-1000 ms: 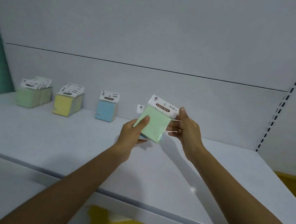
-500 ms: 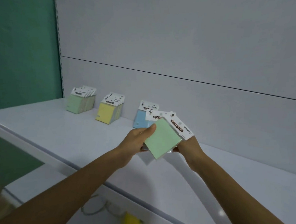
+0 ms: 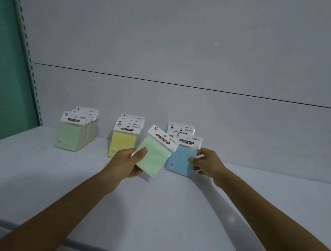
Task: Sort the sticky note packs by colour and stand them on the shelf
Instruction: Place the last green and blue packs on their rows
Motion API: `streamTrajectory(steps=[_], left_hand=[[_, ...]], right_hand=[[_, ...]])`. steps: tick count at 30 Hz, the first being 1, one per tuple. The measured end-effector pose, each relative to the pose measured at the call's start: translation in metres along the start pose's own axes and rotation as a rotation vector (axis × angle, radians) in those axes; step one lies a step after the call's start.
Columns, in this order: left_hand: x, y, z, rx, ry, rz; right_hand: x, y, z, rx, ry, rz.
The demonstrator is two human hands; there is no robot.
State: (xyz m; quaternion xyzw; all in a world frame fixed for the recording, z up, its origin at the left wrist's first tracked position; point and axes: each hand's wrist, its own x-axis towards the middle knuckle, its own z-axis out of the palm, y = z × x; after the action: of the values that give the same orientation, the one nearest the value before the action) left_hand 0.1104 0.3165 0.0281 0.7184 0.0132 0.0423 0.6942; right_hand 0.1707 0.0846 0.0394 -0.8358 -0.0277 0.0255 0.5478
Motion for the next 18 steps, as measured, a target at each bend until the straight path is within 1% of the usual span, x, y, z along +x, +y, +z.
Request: streamTrajectory(steps=[4, 7, 10, 12, 16, 18], left_hand=[[0.025, -0.002, -0.020, -0.011, -0.079, 0.008], [0.038, -0.007, -0.018, -0.008, -0.130, 0.020], [0.049, -0.022, -0.013, 0.065, -0.146, 0.072], [0.053, -0.030, -0.013, 0.102, -0.172, 0.099], [0.058, -0.034, -0.012, 0.098, -0.192, 0.104], [0.057, -0.033, -0.011, 0.142, -0.195, 0.129]], right_hand=[[0.022, -0.006, 0.011, -0.087, 0.117, 0.008], [0.031, -0.001, 0.022, -0.246, 0.298, -0.044], [0.031, 0.007, 0.036, -0.270, 0.448, -0.084], [0.029, 0.015, 0.045, -0.228, 0.461, -0.083], [0.026, 0.025, 0.051, -0.177, 0.428, -0.095], [0.026, 0.025, 0.050, -0.208, 0.399, -0.095]])
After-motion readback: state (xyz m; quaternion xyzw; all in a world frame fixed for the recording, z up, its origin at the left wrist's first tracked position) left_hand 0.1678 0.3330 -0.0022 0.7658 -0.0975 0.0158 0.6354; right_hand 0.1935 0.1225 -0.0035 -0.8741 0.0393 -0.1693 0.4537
